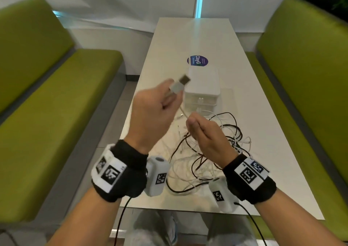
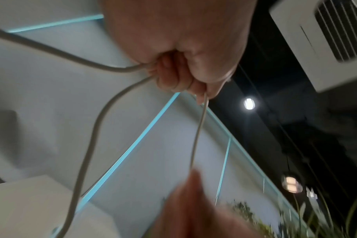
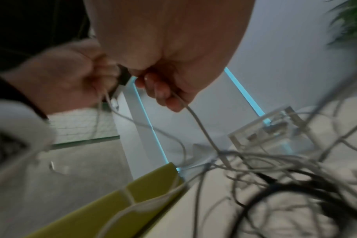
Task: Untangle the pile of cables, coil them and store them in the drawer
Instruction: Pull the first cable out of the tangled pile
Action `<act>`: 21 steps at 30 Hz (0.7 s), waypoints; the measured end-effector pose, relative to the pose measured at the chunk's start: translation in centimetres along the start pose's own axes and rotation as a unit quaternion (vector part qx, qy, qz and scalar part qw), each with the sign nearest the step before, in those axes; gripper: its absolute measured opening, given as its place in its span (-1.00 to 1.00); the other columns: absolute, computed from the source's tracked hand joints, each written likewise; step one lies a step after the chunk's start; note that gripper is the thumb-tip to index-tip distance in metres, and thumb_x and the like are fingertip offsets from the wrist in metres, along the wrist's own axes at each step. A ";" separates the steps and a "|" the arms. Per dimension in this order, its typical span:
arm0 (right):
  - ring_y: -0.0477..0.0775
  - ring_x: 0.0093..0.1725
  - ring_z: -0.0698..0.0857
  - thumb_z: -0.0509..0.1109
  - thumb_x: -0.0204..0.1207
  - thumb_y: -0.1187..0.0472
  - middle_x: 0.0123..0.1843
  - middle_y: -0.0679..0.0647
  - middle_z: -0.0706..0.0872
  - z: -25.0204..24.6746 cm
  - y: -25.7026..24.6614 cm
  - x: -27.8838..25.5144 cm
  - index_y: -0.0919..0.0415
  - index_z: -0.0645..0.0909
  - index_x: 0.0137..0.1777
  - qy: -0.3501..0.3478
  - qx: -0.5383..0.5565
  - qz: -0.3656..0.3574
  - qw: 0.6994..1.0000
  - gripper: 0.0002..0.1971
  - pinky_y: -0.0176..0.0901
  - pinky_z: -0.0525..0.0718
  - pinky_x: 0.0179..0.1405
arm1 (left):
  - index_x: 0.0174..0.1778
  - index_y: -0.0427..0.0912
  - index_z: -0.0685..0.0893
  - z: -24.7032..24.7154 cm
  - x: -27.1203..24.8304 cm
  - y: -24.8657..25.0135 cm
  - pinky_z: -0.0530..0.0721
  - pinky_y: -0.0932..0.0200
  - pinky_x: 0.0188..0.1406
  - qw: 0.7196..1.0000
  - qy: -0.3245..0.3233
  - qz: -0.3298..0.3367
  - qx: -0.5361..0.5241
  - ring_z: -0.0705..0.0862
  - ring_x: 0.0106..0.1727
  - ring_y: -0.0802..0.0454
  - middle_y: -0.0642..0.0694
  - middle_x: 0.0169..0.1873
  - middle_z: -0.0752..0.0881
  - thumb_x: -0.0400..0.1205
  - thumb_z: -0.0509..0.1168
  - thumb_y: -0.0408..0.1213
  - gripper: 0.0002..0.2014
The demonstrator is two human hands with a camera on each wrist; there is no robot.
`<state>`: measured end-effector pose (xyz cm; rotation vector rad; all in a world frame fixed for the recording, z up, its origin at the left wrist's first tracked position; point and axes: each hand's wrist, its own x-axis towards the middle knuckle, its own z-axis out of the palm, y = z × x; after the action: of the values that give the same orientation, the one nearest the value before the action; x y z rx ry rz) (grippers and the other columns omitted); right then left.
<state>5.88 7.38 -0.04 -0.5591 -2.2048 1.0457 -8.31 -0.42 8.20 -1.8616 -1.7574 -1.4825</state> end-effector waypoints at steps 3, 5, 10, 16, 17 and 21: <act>-0.11 -0.43 0.36 -0.02 0.72 -0.12 -0.42 -0.11 0.38 0.8 2.2 -0.5 -0.02 0.28 -0.28 -0.024 -0.045 0.044 0.998 -0.64 -0.15 0.36 -0.40 | -0.38 -0.06 0.20 -1.2 2.1 0.7 0.18 0.24 -0.54 0.999 0.030 0.026 -0.008 0.14 -0.52 0.06 0.17 -0.56 0.13 0.65 0.32 -0.39 -0.57; -0.12 -0.44 0.36 -0.05 0.69 -0.16 -0.43 -0.12 0.37 1.4 3.3 -0.9 -0.04 0.26 -0.30 -0.009 -0.048 0.060 0.997 -0.64 -0.16 0.34 -0.41 | -0.39 -0.05 0.19 -1.2 3.0 1.3 0.16 0.29 -0.51 1.000 0.010 0.029 -0.002 0.13 -0.52 0.07 0.15 -0.55 0.11 0.65 0.32 -0.40 -0.56; -0.16 -0.44 0.35 0.05 0.77 0.02 -0.44 -0.15 0.39 1.5 2.2 -0.7 0.07 0.32 -0.31 0.034 0.014 0.074 0.997 -0.62 -0.25 0.33 -0.38 | -0.36 0.20 0.14 -1.5 3.5 2.8 0.24 0.24 -0.52 0.996 0.037 0.007 -0.075 0.15 -0.51 0.13 0.12 -0.54 0.15 0.67 0.33 -0.35 -0.47; 0.00 -0.60 0.44 0.12 0.70 -0.04 -0.57 -0.02 0.50 0.1 -1.5 -4.3 0.19 0.50 -0.32 -0.095 0.200 0.126 0.967 -0.57 -0.13 0.37 -0.57 | -0.42 0.07 0.15 -3.5 3.6 3.2 0.33 -0.03 -0.55 0.994 0.035 -0.033 -0.094 0.32 -0.57 -0.09 -0.21 -0.59 0.28 0.66 0.37 -0.24 -0.48; 0.10 -0.57 0.55 0.12 0.70 -0.06 -0.55 0.09 0.59 0.0 -1.8 -5.4 0.21 0.55 -0.28 -0.153 0.197 0.128 0.960 -0.57 0.01 0.47 -0.52 | -0.43 0.05 0.16 -3.6 3.3 3.3 0.40 0.04 -0.58 0.994 0.002 -0.031 -0.102 0.44 -0.61 -0.07 -0.25 -0.60 0.33 0.66 0.37 -0.25 -0.49; -0.05 -0.16 0.74 0.21 0.73 0.04 -0.19 0.03 0.78 0.4 -1.4 -8.4 0.20 0.74 -0.06 -0.305 0.075 0.107 0.943 -0.66 -0.18 0.68 -0.14 | -0.46 0.09 0.37 -3.3 1.2 3.9 0.62 0.30 -0.58 0.971 -0.184 -0.080 -0.131 0.66 -0.59 0.18 -0.15 -0.53 0.70 0.66 0.38 -0.26 -0.58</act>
<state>11.47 1.25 -2.14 -0.4524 -2.5912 1.6662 -6.99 -3.12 12.53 -2.3017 -1.9925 -1.5716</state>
